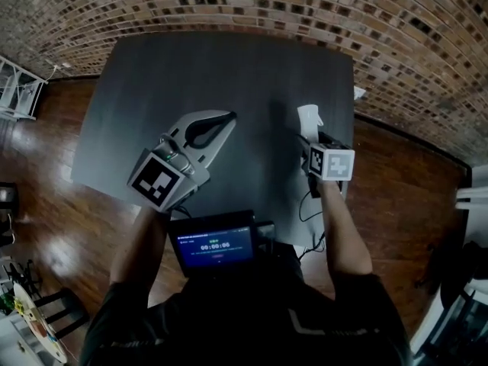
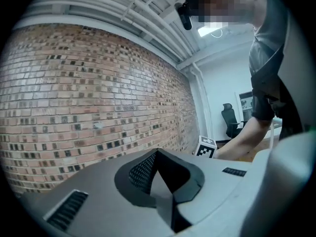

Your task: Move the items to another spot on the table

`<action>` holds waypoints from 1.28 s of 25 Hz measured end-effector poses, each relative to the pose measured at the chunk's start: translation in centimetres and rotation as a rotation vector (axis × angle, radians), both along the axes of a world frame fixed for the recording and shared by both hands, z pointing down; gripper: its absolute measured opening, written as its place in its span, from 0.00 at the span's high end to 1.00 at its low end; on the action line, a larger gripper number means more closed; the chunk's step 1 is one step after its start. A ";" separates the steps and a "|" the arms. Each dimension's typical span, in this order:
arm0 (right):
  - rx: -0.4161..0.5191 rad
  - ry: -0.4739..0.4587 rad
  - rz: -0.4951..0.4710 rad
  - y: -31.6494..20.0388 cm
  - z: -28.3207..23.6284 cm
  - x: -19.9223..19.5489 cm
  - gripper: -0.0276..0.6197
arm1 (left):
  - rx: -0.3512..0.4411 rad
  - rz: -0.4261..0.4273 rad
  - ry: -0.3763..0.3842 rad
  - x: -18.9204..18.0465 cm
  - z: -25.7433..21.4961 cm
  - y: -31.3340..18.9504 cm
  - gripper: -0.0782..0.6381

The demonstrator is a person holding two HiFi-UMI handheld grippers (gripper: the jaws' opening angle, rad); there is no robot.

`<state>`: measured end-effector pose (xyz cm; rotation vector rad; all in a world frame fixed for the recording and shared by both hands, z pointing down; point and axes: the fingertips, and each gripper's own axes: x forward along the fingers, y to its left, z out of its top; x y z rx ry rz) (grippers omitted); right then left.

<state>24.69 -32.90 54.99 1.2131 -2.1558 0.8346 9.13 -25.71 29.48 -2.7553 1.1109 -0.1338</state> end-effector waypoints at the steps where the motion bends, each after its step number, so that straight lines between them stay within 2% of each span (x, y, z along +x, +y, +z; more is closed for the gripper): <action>1: 0.014 -0.003 -0.010 0.3 -0.8 -1.0 0.53 | 0.010 -0.015 0.003 -1.1 -0.4 0.8 0.89; 6: 0.052 -0.026 -0.072 3.1 -3.0 -6.7 0.53 | 0.041 -0.091 0.016 -7.5 -1.7 5.1 0.89; 19: 0.154 -0.035 -0.299 10.3 -8.6 -25.6 0.53 | 0.109 -0.294 0.017 -24.2 -4.1 16.6 0.89; 27: 0.171 -0.038 -0.436 13.5 -9.4 -37.5 0.53 | 0.118 -0.409 0.016 -33.1 -4.4 22.3 0.89; 32: 0.143 -0.025 -0.542 15.7 -8.4 -44.1 0.53 | 0.116 -0.485 0.030 -37.4 -3.8 24.8 0.89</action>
